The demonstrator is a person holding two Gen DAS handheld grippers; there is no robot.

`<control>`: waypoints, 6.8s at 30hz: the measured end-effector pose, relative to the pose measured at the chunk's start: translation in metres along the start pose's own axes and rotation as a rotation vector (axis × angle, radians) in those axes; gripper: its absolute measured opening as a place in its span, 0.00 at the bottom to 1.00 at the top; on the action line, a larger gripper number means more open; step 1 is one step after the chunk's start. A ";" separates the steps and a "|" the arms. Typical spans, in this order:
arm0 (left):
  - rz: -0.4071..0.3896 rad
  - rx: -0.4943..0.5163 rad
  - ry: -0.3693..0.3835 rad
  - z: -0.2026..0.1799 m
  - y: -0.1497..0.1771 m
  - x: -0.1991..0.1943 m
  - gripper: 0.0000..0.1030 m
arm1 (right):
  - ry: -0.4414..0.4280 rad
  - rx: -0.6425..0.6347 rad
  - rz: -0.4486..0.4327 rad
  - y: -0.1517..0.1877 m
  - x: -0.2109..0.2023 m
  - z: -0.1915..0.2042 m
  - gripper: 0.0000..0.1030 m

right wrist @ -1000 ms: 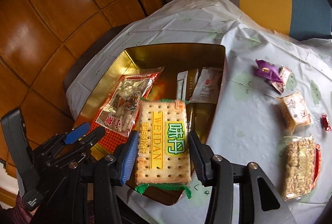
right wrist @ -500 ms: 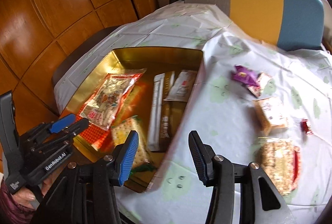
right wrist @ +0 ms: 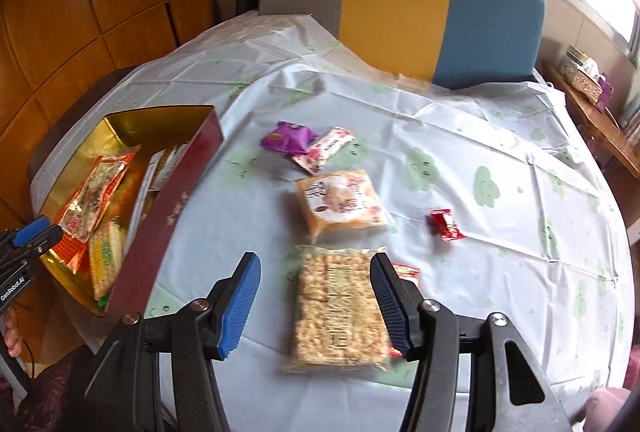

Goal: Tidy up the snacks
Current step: 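Lower the WEIDAN pack into the gold tray and open the right tool, then grasp the purple snack packet on the cloth with the left tool, then grasp the long red candy bar with the right tool while the left holds the purple packet, then drop the purple packet into the tray with the left tool while the right holds the red bar, then carry the red candy bar into the gold tray and open the right tool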

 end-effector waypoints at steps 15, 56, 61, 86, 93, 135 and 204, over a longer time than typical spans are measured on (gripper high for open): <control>0.025 0.114 0.038 -0.052 -0.014 0.006 0.38 | 0.113 0.288 0.081 0.026 0.026 -0.122 0.56; 0.335 0.178 0.178 -0.202 -0.152 0.194 0.40 | 0.069 0.332 0.054 0.020 0.019 -0.129 0.56; 0.283 0.175 0.162 -0.196 -0.143 0.178 0.37 | 0.081 0.342 0.050 0.021 0.018 -0.133 0.56; 0.217 0.372 0.281 -0.202 0.001 0.055 0.37 | -0.147 0.339 0.235 0.036 0.060 -0.111 0.37; 0.245 0.370 0.303 -0.197 0.024 0.056 0.37 | -0.066 0.230 0.336 0.046 0.084 -0.094 0.30; 0.067 0.204 0.300 -0.132 -0.010 0.003 0.38 | 0.191 0.133 0.329 0.046 0.096 -0.122 0.25; 0.103 -0.041 0.023 -0.010 -0.003 0.033 0.48 | 0.197 0.157 0.313 0.052 0.082 -0.108 0.23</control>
Point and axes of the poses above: each gripper's, at about its wrist camera, not at the fingertips, and x roughly the way its jaws point, z to its left, y to its underside, the point moved 5 cm from there along x, roughly the way its jaws point, and after that the axes turned 5 degrees about z, right-handed, at the moved point
